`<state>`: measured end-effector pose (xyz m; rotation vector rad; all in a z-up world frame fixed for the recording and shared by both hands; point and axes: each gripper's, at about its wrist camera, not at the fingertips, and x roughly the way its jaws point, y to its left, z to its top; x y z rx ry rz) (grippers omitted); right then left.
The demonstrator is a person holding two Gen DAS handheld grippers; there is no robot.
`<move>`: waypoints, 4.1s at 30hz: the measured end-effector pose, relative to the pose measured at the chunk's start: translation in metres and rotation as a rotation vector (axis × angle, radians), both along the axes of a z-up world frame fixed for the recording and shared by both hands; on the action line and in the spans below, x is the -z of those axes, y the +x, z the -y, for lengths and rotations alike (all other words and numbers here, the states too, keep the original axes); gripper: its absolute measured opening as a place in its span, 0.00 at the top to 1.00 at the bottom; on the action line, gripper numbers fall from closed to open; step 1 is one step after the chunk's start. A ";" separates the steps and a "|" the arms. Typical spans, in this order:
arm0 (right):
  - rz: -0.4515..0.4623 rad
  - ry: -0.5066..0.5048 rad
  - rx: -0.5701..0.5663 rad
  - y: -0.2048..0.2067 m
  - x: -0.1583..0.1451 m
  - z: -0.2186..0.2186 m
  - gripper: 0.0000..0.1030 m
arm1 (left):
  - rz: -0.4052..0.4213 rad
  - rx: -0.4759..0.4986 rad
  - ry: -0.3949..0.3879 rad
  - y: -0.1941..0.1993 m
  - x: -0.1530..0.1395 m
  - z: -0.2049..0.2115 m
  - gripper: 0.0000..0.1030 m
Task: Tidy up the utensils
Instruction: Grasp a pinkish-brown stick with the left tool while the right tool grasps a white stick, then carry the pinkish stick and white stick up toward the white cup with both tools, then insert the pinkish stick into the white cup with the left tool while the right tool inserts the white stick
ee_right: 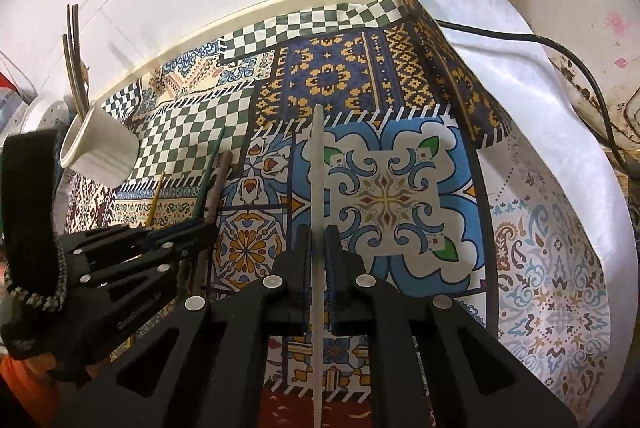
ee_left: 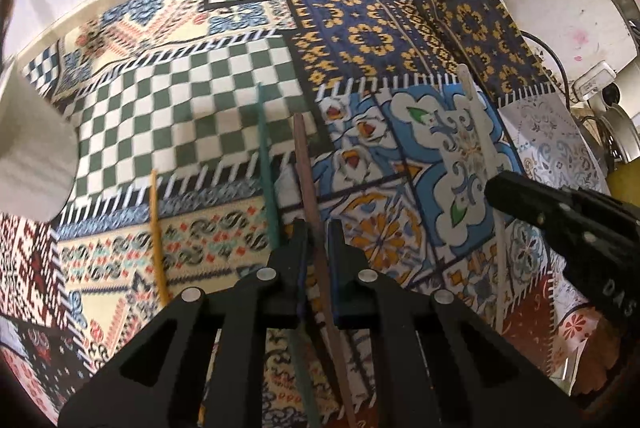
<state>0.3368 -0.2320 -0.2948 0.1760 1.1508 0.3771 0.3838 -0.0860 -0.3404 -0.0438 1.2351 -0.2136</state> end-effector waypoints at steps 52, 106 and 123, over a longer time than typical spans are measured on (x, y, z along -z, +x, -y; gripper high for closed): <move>0.360 0.067 -0.107 -0.081 -0.146 -0.051 0.94 | 0.466 -0.097 -0.037 -0.124 -0.187 -0.043 0.96; 0.367 0.106 -0.445 0.030 -0.143 -0.234 0.94 | 0.510 -0.515 0.063 -0.016 -0.190 -0.218 0.96; 0.306 0.061 -0.461 0.026 -0.136 -0.233 0.93 | 0.394 -0.480 0.040 -0.013 -0.168 -0.218 0.96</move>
